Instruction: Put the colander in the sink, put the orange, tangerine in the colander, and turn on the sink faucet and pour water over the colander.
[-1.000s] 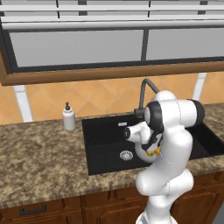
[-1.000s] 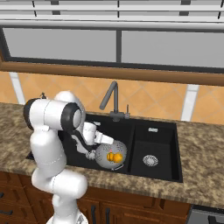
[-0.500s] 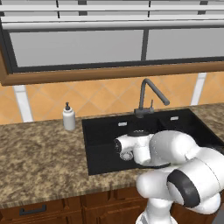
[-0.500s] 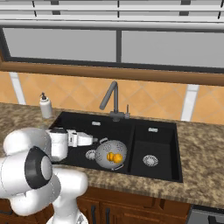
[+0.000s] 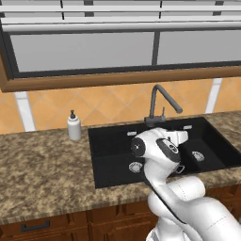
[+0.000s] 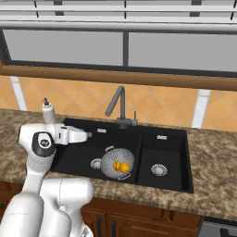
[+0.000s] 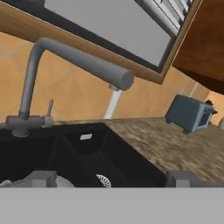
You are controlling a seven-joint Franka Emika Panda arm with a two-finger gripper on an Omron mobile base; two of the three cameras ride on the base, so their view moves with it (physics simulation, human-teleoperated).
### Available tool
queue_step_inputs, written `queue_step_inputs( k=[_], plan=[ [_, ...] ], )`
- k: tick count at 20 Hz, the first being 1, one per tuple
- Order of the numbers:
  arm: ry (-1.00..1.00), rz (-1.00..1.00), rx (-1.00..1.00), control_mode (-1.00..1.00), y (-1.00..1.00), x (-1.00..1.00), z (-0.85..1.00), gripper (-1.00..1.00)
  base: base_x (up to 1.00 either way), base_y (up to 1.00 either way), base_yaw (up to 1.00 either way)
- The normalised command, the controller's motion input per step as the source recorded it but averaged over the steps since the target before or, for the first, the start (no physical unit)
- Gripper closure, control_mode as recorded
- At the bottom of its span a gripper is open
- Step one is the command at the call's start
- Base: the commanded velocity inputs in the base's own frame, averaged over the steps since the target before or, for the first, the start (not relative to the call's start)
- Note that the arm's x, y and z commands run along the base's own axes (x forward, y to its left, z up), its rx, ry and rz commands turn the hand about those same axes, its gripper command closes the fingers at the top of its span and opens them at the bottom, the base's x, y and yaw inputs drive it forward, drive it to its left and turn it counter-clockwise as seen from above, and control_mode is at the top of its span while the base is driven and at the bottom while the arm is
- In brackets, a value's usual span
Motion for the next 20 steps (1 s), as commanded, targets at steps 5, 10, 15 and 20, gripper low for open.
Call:
queue_step_inputs(
  k=[5, 10, 15, 20],
  plan=[
    [0.06, 0.32, 0.25, -1.0, -0.98, -0.29, 0.16, -1.0, 0.0, 0.0, 0.0],
    [0.05, 0.34, 0.34, -1.0, -0.94, -0.03, 0.02, -1.0, 0.0, 0.0, 0.0],
    [0.0, 0.36, 0.21, -1.0, -0.99, 0.0, 0.0, -1.0, 0.0, 0.0, 0.0],
    [-0.01, 0.4, 0.17, -1.0, -0.99, 0.35, -0.23, -1.0, 0.0, 0.0, 0.0]
  ],
)
